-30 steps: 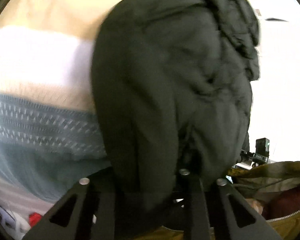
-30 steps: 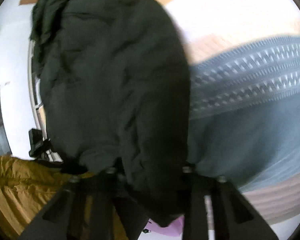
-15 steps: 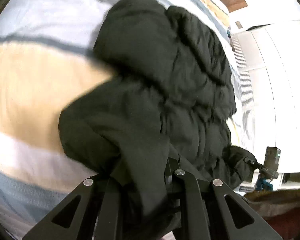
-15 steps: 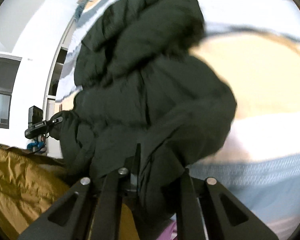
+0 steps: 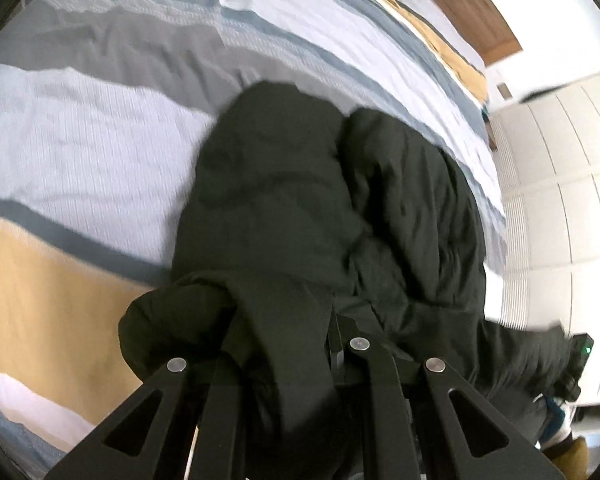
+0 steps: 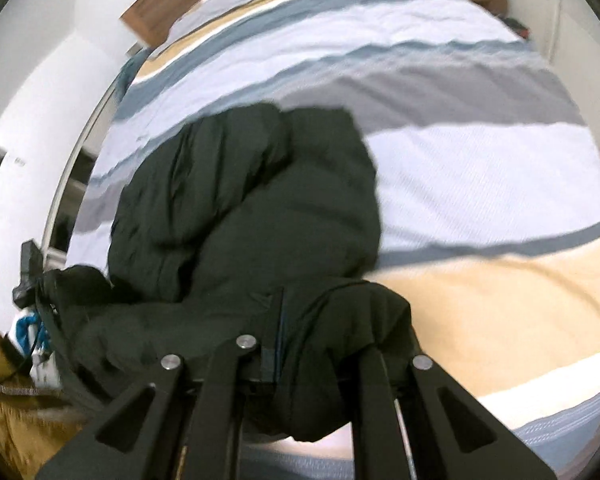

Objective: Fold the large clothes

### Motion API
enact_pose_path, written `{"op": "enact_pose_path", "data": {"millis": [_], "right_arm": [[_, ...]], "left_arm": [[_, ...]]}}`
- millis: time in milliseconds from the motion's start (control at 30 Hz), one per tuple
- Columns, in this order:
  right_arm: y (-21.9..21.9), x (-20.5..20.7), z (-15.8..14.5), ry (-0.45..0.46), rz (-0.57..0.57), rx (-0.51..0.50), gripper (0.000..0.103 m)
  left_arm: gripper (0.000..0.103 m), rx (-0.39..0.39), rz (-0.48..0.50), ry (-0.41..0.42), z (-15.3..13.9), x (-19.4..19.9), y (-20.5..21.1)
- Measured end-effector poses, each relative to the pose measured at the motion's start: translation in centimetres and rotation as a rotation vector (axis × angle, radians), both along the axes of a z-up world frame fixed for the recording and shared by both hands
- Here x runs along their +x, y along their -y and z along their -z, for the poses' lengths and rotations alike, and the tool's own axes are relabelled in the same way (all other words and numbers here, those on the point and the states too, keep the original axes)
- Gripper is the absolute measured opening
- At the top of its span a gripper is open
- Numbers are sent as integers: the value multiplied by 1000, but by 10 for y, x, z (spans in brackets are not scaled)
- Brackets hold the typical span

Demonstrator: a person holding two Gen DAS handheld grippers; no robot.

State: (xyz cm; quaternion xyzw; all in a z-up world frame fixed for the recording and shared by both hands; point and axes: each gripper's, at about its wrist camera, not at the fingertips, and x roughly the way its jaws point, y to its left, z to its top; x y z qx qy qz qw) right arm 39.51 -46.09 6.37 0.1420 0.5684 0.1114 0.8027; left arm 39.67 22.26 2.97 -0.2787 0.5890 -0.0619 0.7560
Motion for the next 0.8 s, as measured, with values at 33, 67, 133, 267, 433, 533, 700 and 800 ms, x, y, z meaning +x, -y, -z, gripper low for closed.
{"op": "enact_pose_path", "data": {"millis": [33,67,133,267,433,533,700,800], "right_arm": [[-1,7,1,-2,13,-13,9],[-1,14,1,-4,24,-25,9],[0,25,-2,1,40,-35,9],[4,40,-20,54,68,-10,9],[12,65,-33,92,117,55,9],[14,89,-27,90,168,91,9],[14,135,-5,63,239,128,9],[11,162,17,35,259,113,9]], "left_arm": [[12,4,-15,-2,-1,7,-2],[12,5,-21,-1,-2,11,-2],[12,5,-34,24,-11,21,-3],[12,-30,-62,104,-34,33,-9],[12,-74,-117,136,-34,52,-22],[12,-94,-143,143,-28,65,-28],[13,-117,-184,124,-4,99,-39],[15,-99,-182,92,17,122,-40]]}}
